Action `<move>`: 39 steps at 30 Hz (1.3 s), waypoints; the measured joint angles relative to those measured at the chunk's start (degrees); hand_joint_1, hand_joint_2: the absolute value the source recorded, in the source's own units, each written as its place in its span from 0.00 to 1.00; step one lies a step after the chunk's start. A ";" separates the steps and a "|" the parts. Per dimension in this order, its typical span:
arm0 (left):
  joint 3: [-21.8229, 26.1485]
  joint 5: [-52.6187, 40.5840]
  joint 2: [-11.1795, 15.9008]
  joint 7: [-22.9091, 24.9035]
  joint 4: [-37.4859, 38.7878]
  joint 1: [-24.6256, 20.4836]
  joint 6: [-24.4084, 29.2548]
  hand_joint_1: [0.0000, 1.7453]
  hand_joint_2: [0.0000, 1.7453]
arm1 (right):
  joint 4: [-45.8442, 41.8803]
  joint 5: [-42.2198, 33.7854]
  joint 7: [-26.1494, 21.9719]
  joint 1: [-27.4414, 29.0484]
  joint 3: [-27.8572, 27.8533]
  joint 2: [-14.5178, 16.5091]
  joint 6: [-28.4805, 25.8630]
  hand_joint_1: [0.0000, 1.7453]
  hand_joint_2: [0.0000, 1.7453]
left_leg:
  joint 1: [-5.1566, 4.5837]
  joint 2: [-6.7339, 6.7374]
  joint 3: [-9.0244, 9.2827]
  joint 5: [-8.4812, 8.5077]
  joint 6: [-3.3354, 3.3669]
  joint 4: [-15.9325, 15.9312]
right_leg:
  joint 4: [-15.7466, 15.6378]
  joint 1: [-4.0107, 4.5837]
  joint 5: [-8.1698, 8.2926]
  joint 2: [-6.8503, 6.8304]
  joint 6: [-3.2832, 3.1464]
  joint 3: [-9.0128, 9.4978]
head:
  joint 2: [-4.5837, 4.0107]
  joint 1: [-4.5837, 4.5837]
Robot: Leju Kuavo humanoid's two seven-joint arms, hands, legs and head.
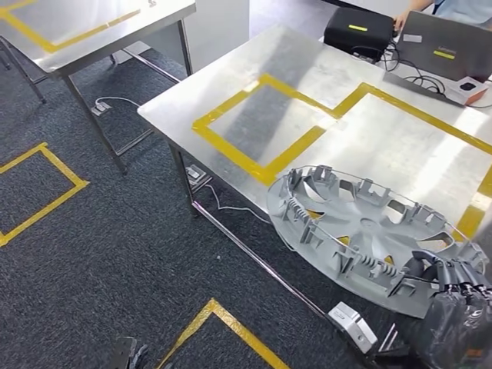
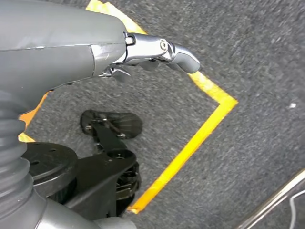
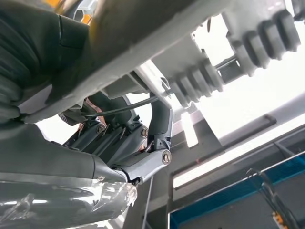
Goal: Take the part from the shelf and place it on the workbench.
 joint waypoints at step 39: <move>0.48 0.55 -0.33 -0.59 0.00 -0.36 0.02 0.00 1.00 | 5.73 -0.08 9.74 0.59 0.99 -2.63 -0.05 1.00 1.00 | -0.19 4.63 -0.99 -0.52 -1.90 2.14 | -12.83 0.23 14.73 -2.58 -1.13 2.59 | -0.01 -0.25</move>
